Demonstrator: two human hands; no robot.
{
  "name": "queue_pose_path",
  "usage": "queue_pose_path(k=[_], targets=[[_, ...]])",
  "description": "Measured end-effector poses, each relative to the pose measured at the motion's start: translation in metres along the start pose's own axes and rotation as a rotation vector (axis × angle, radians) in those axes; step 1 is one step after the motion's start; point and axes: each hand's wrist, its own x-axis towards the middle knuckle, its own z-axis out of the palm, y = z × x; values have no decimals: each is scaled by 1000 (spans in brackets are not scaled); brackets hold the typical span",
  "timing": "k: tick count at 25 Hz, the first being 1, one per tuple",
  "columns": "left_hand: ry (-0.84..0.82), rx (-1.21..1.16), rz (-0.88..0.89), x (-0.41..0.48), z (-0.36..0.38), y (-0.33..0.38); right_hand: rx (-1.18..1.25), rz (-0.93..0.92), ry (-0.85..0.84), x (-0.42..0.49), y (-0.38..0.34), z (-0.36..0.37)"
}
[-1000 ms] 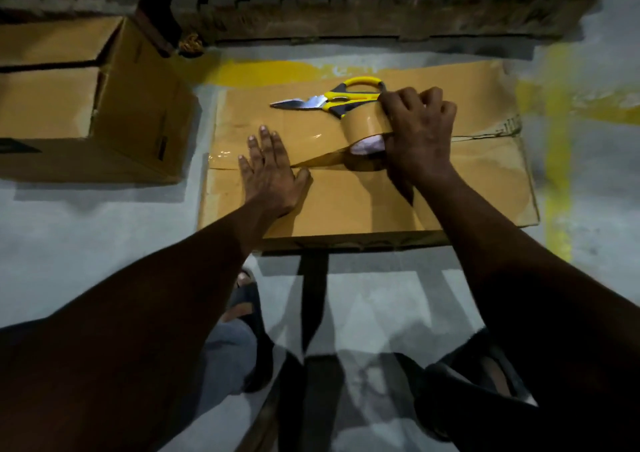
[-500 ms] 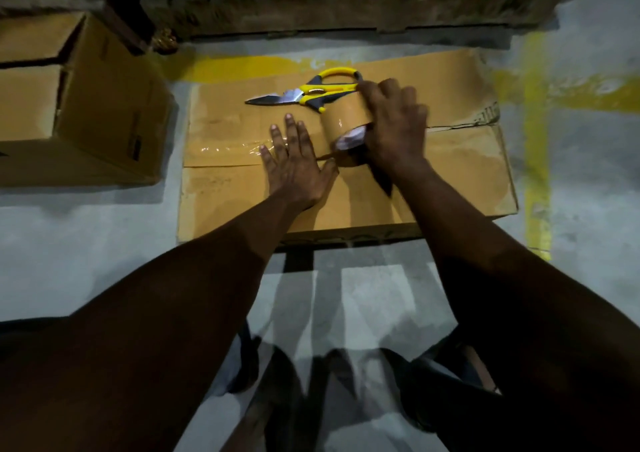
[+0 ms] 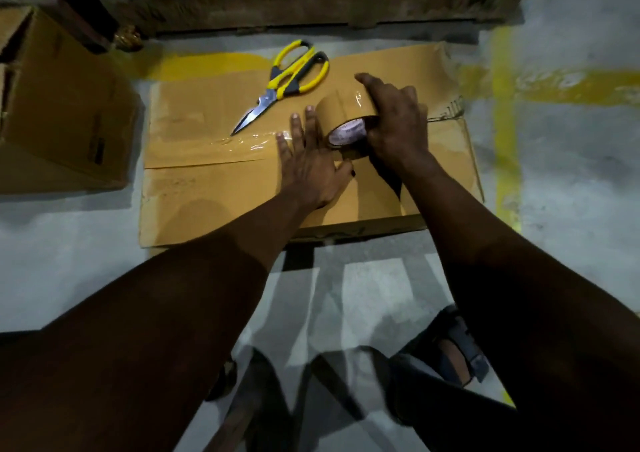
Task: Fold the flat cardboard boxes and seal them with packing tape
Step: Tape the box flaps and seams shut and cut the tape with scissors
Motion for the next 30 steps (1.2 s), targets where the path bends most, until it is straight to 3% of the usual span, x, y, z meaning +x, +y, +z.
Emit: queue_pose_path(k=[4, 6, 9, 12, 20, 26, 28, 30], targets=[[2, 14, -39, 3, 4, -4, -166, 233, 287, -5, 57, -40], [7, 31, -39, 4, 3, 2, -74, 378, 272, -9, 79, -51], [-2, 50, -4, 6, 1, 13, 324, 498, 226, -5, 80, -39], [-7, 57, 33, 6, -1, 22, 348, 568, 199, -10, 69, -34], [21, 42, 83, -26, 10, 31, 248, 486, 164, -72, 32, -28], [12, 85, 110, -25, 13, 30, 248, 376, -39, -81, 45, -27], [7, 95, 149, -27, 13, 29, 268, 332, -25, -83, 40, -26], [-10, 118, 169, -26, 12, 30, 240, 390, 95, -82, 43, -35]])
